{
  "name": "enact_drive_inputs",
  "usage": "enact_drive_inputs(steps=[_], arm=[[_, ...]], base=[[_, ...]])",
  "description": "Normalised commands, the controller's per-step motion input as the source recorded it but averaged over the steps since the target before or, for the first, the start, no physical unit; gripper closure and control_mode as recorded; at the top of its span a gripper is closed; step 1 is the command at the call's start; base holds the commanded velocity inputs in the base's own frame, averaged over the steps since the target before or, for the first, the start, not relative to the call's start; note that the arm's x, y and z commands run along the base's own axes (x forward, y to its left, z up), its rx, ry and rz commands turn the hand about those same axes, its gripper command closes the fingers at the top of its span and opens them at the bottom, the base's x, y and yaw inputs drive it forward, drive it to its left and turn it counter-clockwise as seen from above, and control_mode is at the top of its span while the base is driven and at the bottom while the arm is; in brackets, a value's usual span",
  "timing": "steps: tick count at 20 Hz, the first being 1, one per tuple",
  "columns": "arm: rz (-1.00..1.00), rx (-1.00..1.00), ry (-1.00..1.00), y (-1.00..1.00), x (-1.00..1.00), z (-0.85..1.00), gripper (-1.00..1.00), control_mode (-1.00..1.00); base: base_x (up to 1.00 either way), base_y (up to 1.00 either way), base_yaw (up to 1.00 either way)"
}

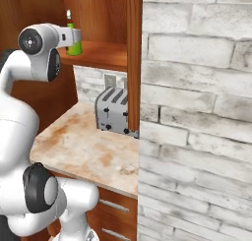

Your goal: Move the cutting board and knife to the sink. Then move spray from the cabinet to the counter.

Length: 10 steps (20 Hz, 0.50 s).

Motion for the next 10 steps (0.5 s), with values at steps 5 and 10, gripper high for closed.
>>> enact_drive_inputs(steps=[5,10], arm=[[0.0,0.0,0.0,0.0,0.49,0.0,-1.0,-1.0],[0.0,0.0,0.0,0.12,0.27,0.0,-1.0,-1.0]], base=[[0.0,0.0,0.0],[0.0,0.0,0.0]])
